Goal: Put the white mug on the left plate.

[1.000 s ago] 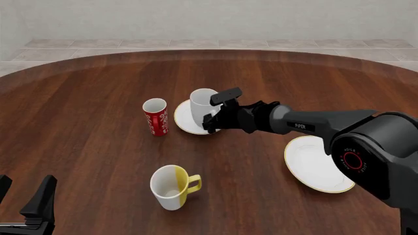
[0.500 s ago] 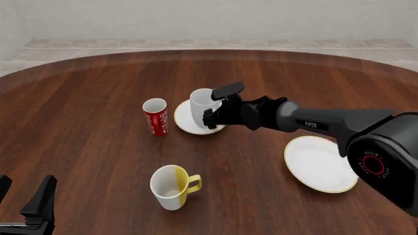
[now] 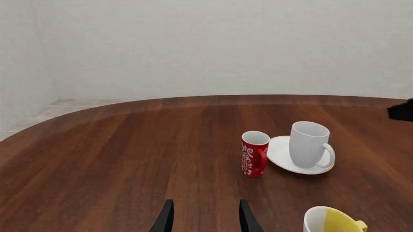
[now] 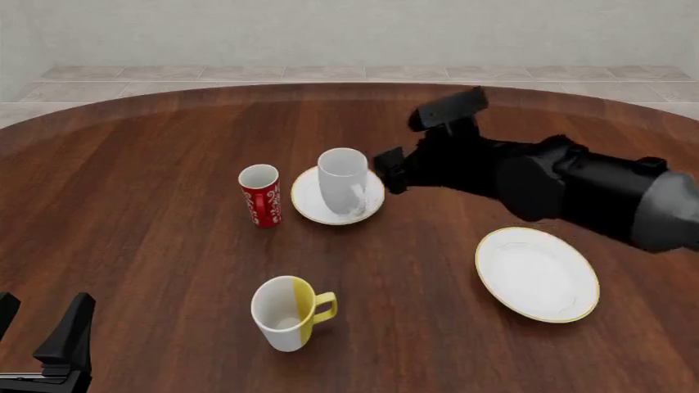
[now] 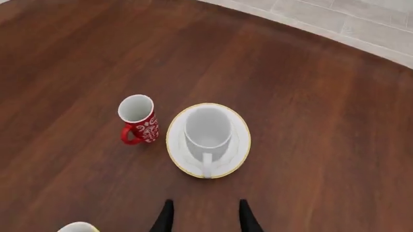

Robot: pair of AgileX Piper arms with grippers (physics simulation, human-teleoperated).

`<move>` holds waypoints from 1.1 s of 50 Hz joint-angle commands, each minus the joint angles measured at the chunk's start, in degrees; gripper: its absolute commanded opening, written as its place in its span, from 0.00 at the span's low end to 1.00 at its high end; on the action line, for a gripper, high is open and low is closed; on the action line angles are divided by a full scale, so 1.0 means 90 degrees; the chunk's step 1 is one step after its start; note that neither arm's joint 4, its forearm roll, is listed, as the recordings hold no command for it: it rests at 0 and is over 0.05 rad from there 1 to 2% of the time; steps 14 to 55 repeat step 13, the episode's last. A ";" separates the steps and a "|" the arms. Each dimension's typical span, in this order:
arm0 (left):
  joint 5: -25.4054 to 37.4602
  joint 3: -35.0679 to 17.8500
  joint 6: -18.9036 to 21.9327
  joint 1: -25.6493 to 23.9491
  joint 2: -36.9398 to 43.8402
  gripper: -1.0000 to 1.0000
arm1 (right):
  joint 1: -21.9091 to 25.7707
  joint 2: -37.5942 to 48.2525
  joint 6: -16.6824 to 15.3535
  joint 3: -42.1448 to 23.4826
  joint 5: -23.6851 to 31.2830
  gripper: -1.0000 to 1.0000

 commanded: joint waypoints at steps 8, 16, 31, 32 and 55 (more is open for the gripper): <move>0.0000 0.0000 0.0000 0.0000 0.0000 1.00 | -0.0254 -0.4595 -0.0043 0.1359 0.1697 1.00; 0.0000 0.0000 0.0000 0.0000 0.0000 1.00 | -0.0563 -0.6086 -0.0068 0.1529 0.2584 1.00; 0.0000 0.0000 0.0000 0.0000 0.0000 1.00 | -0.0563 -0.6086 -0.0068 0.1529 0.2584 1.00; 0.0000 0.0000 0.0000 0.0000 0.0000 1.00 | -0.0563 -0.6086 -0.0068 0.1529 0.2584 1.00; 0.0000 0.0000 0.0000 0.0000 0.0000 1.00 | -0.0563 -0.6086 -0.0068 0.1529 0.2584 1.00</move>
